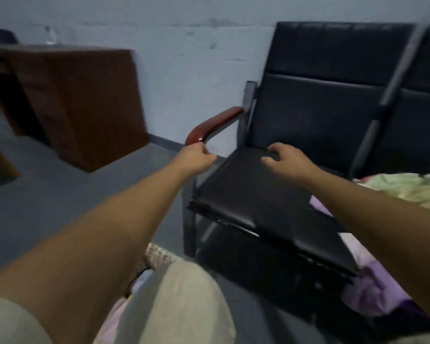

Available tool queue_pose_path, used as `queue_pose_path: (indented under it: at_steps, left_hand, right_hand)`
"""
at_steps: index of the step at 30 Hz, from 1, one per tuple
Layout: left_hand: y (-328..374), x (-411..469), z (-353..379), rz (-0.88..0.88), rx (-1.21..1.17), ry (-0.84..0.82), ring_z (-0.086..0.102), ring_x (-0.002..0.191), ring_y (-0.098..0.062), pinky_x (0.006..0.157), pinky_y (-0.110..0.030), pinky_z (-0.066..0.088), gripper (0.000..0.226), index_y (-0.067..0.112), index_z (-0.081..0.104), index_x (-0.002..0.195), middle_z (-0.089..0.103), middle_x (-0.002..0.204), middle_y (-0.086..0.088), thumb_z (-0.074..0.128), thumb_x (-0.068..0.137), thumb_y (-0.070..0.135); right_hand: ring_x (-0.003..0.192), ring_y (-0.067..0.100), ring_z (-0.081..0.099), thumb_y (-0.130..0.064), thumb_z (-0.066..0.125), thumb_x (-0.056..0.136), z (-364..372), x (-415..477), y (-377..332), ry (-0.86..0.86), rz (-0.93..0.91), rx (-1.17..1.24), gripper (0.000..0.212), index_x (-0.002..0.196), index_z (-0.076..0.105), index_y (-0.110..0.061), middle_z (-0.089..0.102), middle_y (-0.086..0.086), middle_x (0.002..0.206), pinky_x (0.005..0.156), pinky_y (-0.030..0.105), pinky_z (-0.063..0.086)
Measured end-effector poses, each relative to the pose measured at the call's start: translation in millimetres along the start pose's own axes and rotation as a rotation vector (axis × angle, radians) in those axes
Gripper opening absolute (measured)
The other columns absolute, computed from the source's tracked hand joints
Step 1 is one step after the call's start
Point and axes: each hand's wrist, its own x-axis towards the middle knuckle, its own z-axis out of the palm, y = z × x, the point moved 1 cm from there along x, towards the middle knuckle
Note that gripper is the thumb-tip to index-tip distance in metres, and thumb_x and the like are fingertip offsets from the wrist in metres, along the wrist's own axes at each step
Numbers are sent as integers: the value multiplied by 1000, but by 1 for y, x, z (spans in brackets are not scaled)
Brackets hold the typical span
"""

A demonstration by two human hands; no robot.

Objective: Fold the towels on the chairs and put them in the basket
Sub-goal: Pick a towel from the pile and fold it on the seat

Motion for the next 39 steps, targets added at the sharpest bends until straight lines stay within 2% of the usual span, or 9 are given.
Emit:
queue_pose_path:
  at_steps: [7,12,18,20,23,25,27,34,39]
  left_hand:
    - [149,45,126,261,0,-215,61,92,-18,70,-32,44,23,18,63,105,65,101,0,56,94,37]
    - [211,57,239,337,-16,-371,62,95,-18,81,-32,49,19,18,66,105,68,107,-2,59,92,29]
    - [226,56,357,432,-44,-594,57,115,-21,88,-22,40,48,24,50,141,57,137,-2,58,95,29]
    - [221,55,388,537,96,-655,54,120,-24,96,-30,44,53,29,44,145,53,143,-2,58,95,36]
    - [205,60,411,622,287,-485,45,128,-29,103,-43,40,43,33,54,138,53,138,-2,54,96,37]
    - [199,69,415,570,126,-421,54,115,-28,94,-41,46,27,27,66,118,61,118,-3,52,96,27]
    - [200,74,413,518,5,-413,61,103,-25,87,-37,50,22,22,69,108,67,107,-4,51,96,21]
    - [214,72,364,316,-354,-339,64,102,-17,86,-35,51,17,30,68,105,68,108,4,56,95,35]
    - [251,43,314,-209,-1106,-756,70,85,-23,82,-36,51,48,10,73,109,75,101,-12,57,95,54]
  right_hand:
    - [105,31,61,-32,57,96,-104,-42,158,191,315,-152,45,130,57,-3,61,17,130,86,32,46]
    - [121,32,54,-29,61,91,-117,-68,249,141,479,-277,51,137,53,-8,56,17,134,96,35,43]
    - [117,27,50,-23,51,92,-88,-63,308,73,381,-639,33,121,64,-17,57,7,123,98,41,40]
    - [111,27,49,-15,49,91,-83,-62,316,108,361,-715,28,113,66,-15,55,7,117,95,40,39]
    - [112,31,47,-10,51,90,-82,-61,320,281,352,-697,38,128,54,-12,42,15,132,95,40,44]
    - [115,33,45,-12,52,93,-91,-58,322,346,397,-711,44,137,47,-12,35,19,142,96,41,45]
    - [107,30,48,-15,48,95,-98,-55,322,304,422,-768,31,125,58,-11,47,14,127,90,39,44]
    - [88,24,57,-21,55,97,-112,-55,284,471,305,-545,18,100,70,-12,56,3,97,69,35,47]
    - [88,21,61,-27,60,94,-106,-73,241,380,116,-350,20,101,76,-18,65,1,101,75,37,52]
